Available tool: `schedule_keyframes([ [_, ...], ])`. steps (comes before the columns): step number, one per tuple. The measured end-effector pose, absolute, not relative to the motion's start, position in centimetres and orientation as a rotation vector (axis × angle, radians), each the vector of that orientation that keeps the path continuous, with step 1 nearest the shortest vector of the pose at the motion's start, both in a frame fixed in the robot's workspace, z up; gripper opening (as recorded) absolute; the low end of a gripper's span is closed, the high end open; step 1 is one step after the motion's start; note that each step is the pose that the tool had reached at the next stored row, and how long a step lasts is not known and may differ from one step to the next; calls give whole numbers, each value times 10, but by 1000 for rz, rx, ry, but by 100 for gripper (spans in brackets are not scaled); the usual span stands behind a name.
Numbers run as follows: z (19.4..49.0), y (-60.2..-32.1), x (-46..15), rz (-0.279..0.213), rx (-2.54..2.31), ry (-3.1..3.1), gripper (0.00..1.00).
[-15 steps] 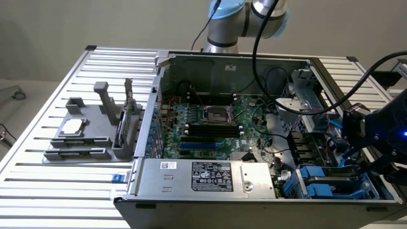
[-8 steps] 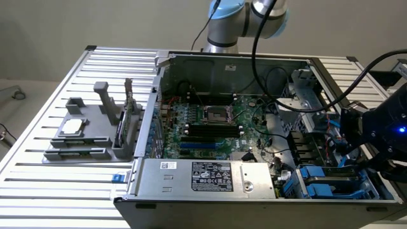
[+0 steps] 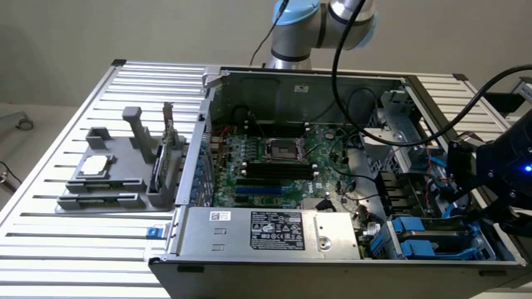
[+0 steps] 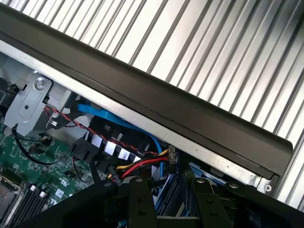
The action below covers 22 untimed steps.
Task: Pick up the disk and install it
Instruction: 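Insert the first disk wire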
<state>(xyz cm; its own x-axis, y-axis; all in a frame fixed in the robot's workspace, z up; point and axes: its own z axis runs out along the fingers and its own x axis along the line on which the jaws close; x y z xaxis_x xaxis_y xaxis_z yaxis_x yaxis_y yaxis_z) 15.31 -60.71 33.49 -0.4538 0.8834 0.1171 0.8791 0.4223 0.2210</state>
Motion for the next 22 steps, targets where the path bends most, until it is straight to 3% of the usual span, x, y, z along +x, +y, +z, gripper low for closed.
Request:
schedule_keyframes([
  [12,335,-604,154,365,1665,2656,35],
  [13,335,-604,154,363,1668,2658,27],
  [20,335,-604,155,335,1693,2682,27],
  [22,335,-604,155,328,1700,2689,18],
])
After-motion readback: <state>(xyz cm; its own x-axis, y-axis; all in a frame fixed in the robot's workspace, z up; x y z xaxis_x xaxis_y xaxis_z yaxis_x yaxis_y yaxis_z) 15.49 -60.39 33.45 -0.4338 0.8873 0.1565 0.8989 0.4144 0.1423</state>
